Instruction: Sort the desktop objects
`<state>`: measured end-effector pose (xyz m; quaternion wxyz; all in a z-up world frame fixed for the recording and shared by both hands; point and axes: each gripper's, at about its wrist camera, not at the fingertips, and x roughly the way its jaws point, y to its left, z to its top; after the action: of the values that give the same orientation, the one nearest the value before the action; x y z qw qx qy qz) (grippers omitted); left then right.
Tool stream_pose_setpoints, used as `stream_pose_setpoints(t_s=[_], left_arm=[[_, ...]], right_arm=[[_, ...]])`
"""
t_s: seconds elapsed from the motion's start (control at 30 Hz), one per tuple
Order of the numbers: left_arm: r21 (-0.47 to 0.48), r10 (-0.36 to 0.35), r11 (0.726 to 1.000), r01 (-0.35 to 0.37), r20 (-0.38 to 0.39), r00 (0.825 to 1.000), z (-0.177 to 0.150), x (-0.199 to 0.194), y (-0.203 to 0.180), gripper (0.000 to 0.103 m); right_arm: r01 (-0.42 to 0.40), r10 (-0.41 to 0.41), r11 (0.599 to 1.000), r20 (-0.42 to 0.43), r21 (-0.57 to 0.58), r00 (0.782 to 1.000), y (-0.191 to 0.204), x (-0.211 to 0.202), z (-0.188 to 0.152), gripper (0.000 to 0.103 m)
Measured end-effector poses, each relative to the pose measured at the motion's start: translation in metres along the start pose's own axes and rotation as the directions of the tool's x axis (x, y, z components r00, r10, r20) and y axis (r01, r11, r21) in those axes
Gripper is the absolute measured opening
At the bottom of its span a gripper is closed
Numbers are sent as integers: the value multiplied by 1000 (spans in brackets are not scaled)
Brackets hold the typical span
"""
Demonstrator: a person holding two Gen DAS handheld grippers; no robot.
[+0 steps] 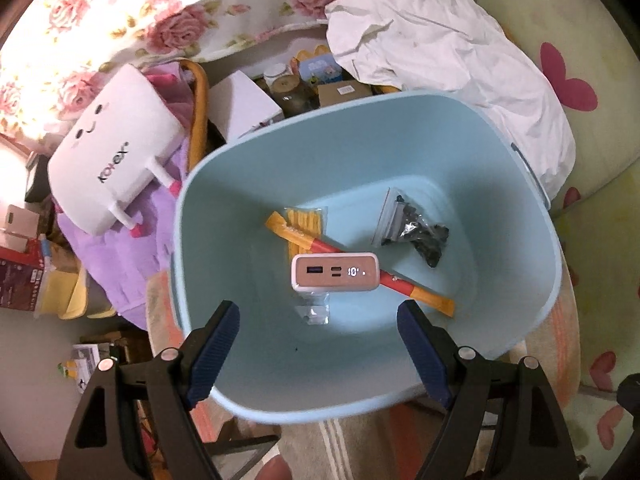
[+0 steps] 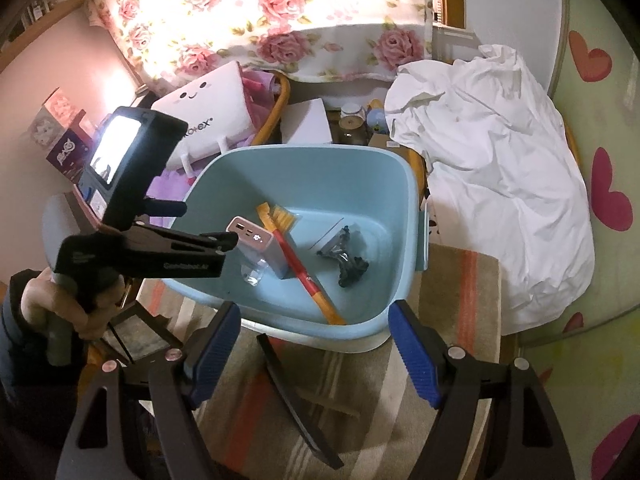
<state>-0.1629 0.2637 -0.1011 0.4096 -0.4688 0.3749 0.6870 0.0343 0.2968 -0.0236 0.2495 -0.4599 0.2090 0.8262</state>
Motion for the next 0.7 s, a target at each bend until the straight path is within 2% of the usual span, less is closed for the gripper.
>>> stream_pose_setpoints(t_s=[0.7], left_arm=[[-79, 71, 995, -64, 97, 993, -56, -85, -11, 84]], right_arm=[[-15, 17, 999, 64, -35, 998, 12, -56, -35, 80]])
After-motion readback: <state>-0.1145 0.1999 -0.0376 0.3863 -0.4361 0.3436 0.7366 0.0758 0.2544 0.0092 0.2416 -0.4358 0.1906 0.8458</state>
